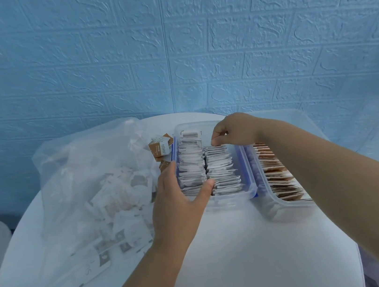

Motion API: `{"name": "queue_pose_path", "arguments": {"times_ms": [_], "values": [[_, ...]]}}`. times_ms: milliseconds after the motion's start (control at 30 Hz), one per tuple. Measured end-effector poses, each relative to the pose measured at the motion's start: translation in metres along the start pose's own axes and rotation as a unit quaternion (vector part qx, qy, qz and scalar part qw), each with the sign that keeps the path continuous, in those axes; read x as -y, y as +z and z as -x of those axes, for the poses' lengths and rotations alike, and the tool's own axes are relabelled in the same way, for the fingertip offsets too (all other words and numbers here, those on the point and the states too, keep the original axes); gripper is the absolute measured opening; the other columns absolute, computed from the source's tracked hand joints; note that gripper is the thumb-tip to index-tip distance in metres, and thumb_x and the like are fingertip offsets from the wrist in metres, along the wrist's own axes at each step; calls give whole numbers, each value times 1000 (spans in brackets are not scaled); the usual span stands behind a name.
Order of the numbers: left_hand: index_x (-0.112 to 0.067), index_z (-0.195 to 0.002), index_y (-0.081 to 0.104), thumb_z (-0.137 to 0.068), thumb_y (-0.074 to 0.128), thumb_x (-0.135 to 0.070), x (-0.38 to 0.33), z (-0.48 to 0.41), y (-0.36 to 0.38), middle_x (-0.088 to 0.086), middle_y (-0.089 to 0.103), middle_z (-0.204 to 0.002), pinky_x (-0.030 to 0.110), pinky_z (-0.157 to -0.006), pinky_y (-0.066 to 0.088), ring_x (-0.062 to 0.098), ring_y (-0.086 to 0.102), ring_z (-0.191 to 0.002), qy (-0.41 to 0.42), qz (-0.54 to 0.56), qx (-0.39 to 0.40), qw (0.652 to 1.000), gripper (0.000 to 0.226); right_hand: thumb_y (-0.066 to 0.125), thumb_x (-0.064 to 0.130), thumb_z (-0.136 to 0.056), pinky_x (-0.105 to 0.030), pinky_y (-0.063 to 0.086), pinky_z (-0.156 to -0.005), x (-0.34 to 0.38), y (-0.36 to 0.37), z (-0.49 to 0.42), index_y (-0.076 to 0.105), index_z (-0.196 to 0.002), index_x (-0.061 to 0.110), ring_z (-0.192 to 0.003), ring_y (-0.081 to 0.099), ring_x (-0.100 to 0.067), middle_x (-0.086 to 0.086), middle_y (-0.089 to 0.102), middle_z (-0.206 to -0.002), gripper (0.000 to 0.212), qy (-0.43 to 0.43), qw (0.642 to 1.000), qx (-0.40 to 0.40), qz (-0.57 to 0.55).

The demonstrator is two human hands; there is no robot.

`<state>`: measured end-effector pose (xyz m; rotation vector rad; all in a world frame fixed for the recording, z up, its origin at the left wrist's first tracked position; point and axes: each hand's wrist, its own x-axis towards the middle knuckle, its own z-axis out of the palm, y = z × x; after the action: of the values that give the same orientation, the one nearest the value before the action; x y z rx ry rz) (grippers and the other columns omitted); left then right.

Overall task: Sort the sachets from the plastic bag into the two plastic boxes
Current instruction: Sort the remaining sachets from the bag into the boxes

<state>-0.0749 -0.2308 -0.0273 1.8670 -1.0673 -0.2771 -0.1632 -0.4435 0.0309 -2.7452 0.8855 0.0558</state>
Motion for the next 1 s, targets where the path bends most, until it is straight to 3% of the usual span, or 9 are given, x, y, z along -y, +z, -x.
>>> {"name": "queue_pose_path", "arguments": {"times_ms": [200,267,367,467,533,600,700,833,1000], "values": [[-24,-136,39,-78,57,-59,4,1,-8,-7,41,-136,31,-105,36,7,36,-127,39,19,26,999,70,56,25,-91,-16,37,-75,5,-5,10,68,-100,18,-86,53,-6,6,66,-99,16,-11,995,-62,-72],[-23,-129,47,-81,58,-51,3,11,-21,-9,48,-127,20,-100,38,4,44,-120,69,44,3,997,57,56,24,-91,-18,38,-73,10,-10,15,68,-99,20,-81,49,-5,7,66,-96,15,-23,992,-109,-54],[-34,-100,59,-80,48,-48,6,38,-52,-19,63,-100,3,-82,39,-5,57,-96,103,62,-47,992,27,55,25,-91,-19,34,-70,33,-17,30,68,-99,21,-81,49,-8,9,64,-92,16,-38,981,-180,-55],[-34,-81,63,-80,46,-44,31,62,-84,-20,66,-82,4,-71,40,-5,59,-80,99,-1,-63,993,20,59,18,-90,-12,38,-65,80,-8,59,70,-97,16,-74,54,-12,6,65,-86,13,-101,962,-204,-150],[-26,-80,66,-81,44,-43,54,76,-104,-21,65,-79,7,-68,41,-2,58,-77,86,-73,-55,992,28,62,13,-88,-8,39,-64,114,9,84,71,-95,14,-71,56,-6,5,66,-82,12,-151,951,-166,-214],[-20,-84,69,-82,40,-42,72,86,-118,-13,67,-84,9,-72,40,1,57,-78,72,-141,-39,987,36,62,14,-88,-9,41,-65,144,33,103,71,-95,14,-73,59,-5,4,69,-84,12,-196,947,-98,-236],[-17,-101,70,-86,37,-40,88,90,-128,-3,68,-103,16,-87,40,14,61,-95,46,-192,-18,980,43,57,19,-92,-11,41,-74,170,77,115,70,-102,13,-84,59,-9,1,70,-99,18,-242,955,-24,-169],[-12,-120,62,-87,41,-27,90,78,-131,2,61,-123,23,-95,36,20,55,-115,36,-223,-8,974,41,47,25,-92,-28,41,-100,176,115,106,63,-117,16,-116,52,-17,-1,62,-122,32,-199,970,-64,-120],[-16,-141,37,-95,43,-30,91,67,-126,0,35,-148,25,-108,25,15,31,-135,34,-283,43,958,48,42,32,-97,-22,11,-113,182,124,90,27,-145,17,-142,15,-14,-1,20,-155,52,-152,986,-55,-28]]}}
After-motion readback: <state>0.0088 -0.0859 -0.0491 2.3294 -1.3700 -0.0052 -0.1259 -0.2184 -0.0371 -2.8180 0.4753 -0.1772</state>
